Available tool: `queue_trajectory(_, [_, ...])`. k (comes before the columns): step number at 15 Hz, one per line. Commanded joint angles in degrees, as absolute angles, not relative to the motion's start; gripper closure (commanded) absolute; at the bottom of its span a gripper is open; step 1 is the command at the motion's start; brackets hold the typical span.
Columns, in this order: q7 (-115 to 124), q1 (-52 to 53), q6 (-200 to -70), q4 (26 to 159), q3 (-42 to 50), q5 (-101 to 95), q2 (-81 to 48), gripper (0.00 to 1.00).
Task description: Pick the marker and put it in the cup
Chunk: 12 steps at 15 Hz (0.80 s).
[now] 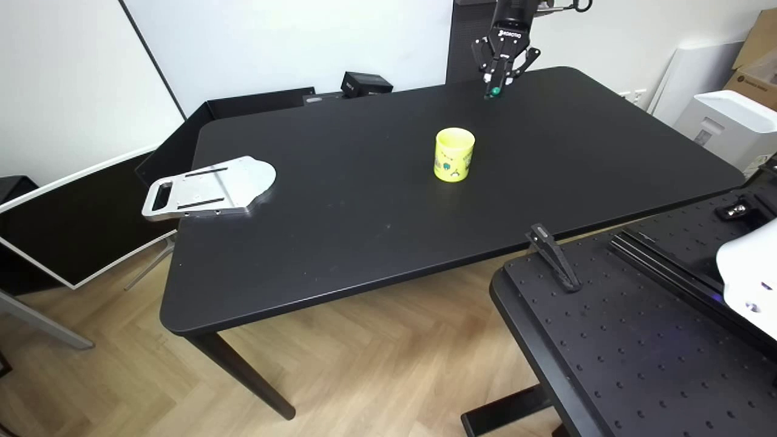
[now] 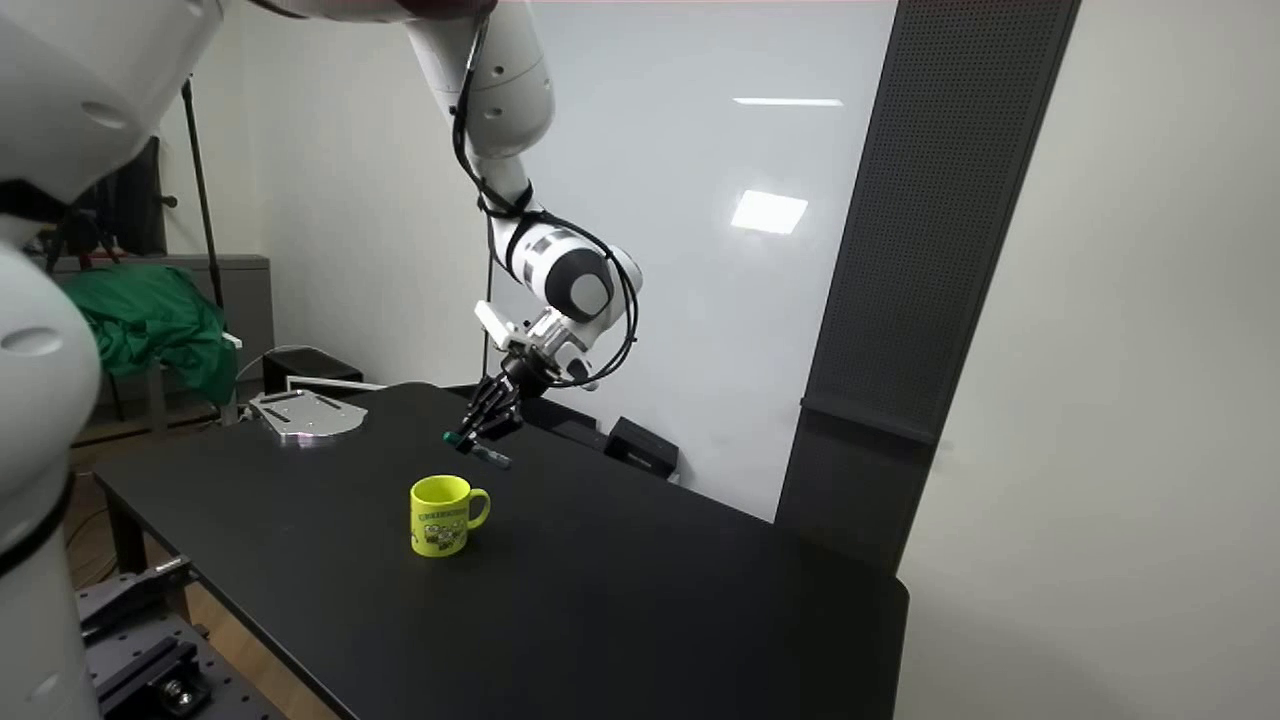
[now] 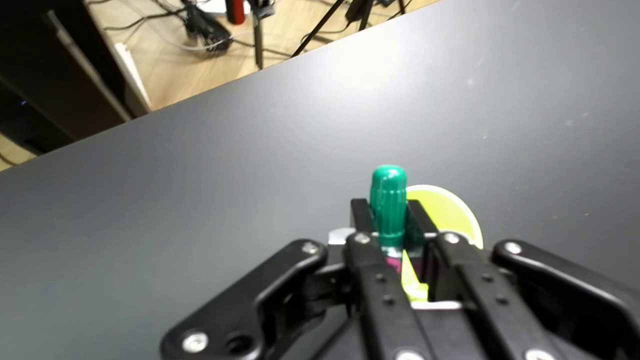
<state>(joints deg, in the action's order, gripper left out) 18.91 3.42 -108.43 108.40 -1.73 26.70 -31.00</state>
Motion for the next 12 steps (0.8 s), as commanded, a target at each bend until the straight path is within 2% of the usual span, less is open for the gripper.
queue_trajectory(1, [24.1, 2.1, -102.5, 101.6, -3.4, 34.3, -35.8, 0.95])
queue_trajectory(12, [30.8, 3.0, -101.4, 101.5, -3.3, 61.8, -43.4, 0.95])
